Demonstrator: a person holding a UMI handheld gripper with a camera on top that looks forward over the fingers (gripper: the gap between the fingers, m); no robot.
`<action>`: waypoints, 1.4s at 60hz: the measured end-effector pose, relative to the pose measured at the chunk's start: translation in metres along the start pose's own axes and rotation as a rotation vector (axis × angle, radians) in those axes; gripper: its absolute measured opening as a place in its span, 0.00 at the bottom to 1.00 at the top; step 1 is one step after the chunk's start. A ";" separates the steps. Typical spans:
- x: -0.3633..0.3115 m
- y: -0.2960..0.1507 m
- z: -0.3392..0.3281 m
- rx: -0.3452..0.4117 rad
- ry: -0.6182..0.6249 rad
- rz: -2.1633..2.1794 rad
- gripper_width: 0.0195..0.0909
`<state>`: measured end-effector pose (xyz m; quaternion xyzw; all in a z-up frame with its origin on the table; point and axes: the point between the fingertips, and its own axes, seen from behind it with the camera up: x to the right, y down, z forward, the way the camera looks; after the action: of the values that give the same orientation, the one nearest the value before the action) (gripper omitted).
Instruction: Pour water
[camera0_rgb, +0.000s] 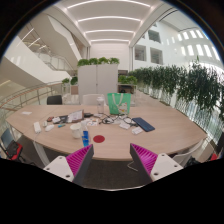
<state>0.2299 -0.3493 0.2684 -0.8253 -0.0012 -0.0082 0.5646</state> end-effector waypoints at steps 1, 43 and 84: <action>-0.009 0.002 0.002 0.008 -0.010 0.002 0.88; -0.166 0.079 0.361 0.185 -0.032 -0.021 0.50; -0.077 -0.056 0.397 0.063 0.154 -0.803 0.25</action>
<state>0.1575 0.0418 0.1751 -0.7387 -0.2811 -0.2899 0.5398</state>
